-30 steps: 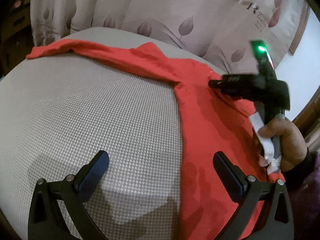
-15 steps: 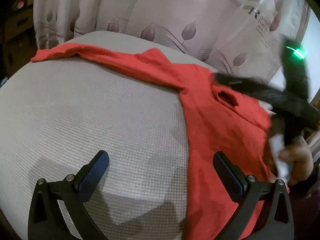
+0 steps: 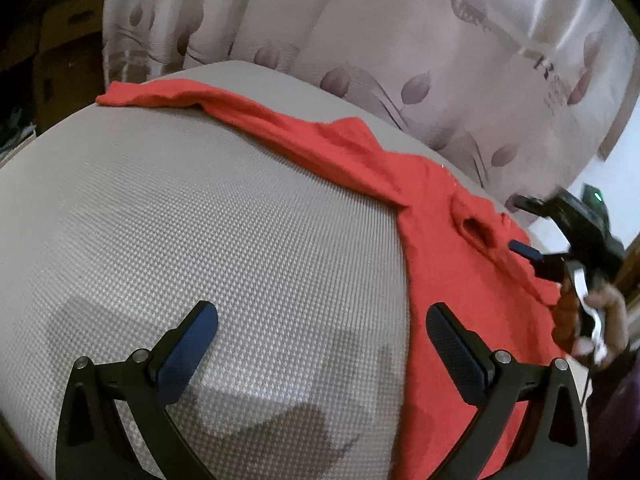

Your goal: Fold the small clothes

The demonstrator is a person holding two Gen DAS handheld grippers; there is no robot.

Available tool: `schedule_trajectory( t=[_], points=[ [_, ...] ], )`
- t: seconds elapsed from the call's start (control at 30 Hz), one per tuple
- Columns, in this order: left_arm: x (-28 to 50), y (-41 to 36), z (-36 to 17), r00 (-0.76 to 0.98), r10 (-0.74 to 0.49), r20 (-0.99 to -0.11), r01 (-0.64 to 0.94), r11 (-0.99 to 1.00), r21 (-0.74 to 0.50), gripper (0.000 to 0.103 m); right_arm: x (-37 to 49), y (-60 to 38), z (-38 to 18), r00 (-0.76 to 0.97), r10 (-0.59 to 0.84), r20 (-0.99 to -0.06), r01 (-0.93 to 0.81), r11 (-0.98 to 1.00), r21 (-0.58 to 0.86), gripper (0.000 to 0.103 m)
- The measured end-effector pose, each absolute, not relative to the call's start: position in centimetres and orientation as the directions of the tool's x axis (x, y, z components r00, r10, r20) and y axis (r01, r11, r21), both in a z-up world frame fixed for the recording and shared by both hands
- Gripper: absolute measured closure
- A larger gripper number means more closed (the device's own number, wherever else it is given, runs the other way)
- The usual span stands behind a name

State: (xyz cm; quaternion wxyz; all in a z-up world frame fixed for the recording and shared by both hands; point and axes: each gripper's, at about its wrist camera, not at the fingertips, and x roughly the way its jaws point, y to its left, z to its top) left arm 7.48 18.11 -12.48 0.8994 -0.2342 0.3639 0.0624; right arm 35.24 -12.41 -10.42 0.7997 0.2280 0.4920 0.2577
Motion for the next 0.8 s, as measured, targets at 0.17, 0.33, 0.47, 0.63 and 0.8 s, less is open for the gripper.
schedule_trajectory(
  t=[0.17, 0.33, 0.47, 0.63, 0.8],
  points=[
    [7.6, 18.1, -12.9, 0.718, -0.06, -0.693, -0.28, 0.887, -0.367, 0.0, 36.0, -8.2, -12.8, 0.262, 0.793, -0.55, -0.136, 0.594, 0.793, 0.022],
    [7.5, 18.7, -12.8, 0.715, -0.05, -0.697, -0.292, 0.885, -0.363, 0.0, 33.4, -6.1, -7.4, 0.23, 0.952, -0.205, -0.437, 0.289, 0.852, 0.023],
    [7.1, 20.2, -12.5, 0.728, -0.056, -0.683, -0.302, 0.869, -0.393, 0.0, 32.9, -8.8, -9.5, 0.233, 0.935, -0.267, -0.317, 0.333, 0.888, 0.022],
    [8.3, 22.5, -11.6, 0.722, -0.074, -0.688, -0.297, 0.864, -0.406, 0.0, 28.8, -14.8, -12.1, 0.312, 0.902, -0.297, -0.231, 0.375, 0.898, 0.022],
    [10.5, 27.3, -10.7, 0.747, -0.066, -0.662, -0.34, 0.818, -0.465, 0.0, 24.5, -17.9, -13.3, 0.377, 0.81, -0.45, -0.236, 0.553, 0.799, 0.022]
  ],
)
